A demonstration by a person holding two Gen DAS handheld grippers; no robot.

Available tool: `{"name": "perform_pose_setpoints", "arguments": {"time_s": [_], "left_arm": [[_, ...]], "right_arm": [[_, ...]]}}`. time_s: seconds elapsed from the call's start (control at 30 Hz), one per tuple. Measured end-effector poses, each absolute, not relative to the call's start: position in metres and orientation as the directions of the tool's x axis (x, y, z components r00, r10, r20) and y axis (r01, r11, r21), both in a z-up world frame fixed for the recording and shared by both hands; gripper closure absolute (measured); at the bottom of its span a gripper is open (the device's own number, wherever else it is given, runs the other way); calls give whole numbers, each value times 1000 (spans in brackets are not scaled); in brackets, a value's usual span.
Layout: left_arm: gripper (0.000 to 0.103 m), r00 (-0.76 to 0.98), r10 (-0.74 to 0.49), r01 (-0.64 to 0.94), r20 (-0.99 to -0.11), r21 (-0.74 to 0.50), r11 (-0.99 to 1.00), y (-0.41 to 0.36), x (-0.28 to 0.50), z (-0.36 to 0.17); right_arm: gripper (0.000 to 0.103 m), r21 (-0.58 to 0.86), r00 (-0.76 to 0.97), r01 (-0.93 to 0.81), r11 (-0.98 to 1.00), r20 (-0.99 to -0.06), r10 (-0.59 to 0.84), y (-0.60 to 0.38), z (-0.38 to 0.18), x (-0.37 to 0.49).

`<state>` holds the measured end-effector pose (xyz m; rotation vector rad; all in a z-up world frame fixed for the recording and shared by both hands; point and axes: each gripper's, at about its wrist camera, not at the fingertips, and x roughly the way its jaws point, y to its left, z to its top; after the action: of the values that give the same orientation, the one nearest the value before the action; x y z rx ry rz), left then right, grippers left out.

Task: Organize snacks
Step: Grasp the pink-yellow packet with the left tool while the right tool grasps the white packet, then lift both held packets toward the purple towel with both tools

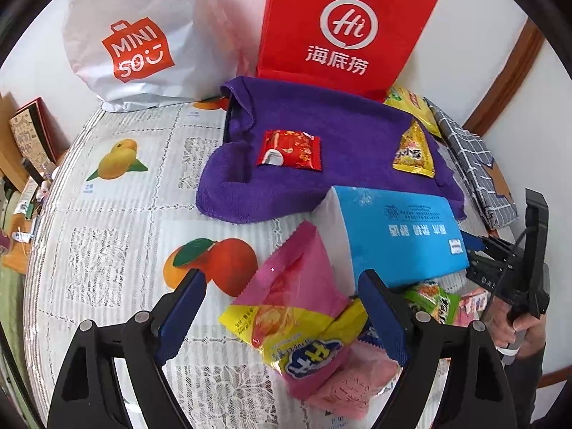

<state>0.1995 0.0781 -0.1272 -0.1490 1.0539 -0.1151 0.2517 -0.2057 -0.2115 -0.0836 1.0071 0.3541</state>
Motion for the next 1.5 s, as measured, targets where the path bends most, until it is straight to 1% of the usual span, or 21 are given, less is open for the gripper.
{"name": "perform_pose_setpoints", "arguments": {"time_s": [0.17, 0.3, 0.4, 0.5, 0.57, 0.6, 0.67, 0.7, 0.77, 1.03, 1.5], "left_arm": [[16, 489, -212, 72, -846, -204, 976, 74, 192, -130], [16, 467, -196, 88, -862, -175, 981, 67, 193, -141], [16, 440, -220, 93, -871, -199, 976, 65, 195, -151], [16, 427, -195, 92, -883, -173, 981, 60, 196, -161], [18, 417, -197, 87, -887, -177, 980, 59, 196, -166], [24, 419, -197, 80, -886, -180, 980, 59, 196, -168], [31, 429, -196, 79, -882, -180, 981, 60, 195, -167], [36, 438, -203, 84, -876, -185, 979, 60, 193, -164], [41, 455, -208, 90, -866, -188, 978, 62, 190, -157], [42, 501, -230, 64, -834, -229, 971, 74, 170, -123], [42, 550, -323, 136, -770, -298, 945, 42, 171, -65]], "right_arm": [[68, 85, 513, -272, 959, -830, 219, -222, -200, 238], [68, 76, 540, -233, 970, -819, 193, -238, -186, 219], [68, 83, 544, -215, 973, -817, 190, -250, -179, 205], [68, 99, 544, -194, 976, -817, 191, -259, -173, 192], [68, 112, 546, -184, 976, -814, 196, -264, -169, 184], [68, 115, 550, -179, 977, -812, 196, -265, -168, 181], [68, 111, 560, -168, 979, -807, 188, -267, -164, 176], [68, 112, 564, -164, 980, -804, 186, -267, -162, 174], [68, 123, 573, -160, 979, -796, 193, -267, -158, 170], [68, 142, 602, -162, 976, -770, 212, -253, -142, 162], [68, 136, 632, -186, 973, -742, 224, -221, -103, 170]]}}
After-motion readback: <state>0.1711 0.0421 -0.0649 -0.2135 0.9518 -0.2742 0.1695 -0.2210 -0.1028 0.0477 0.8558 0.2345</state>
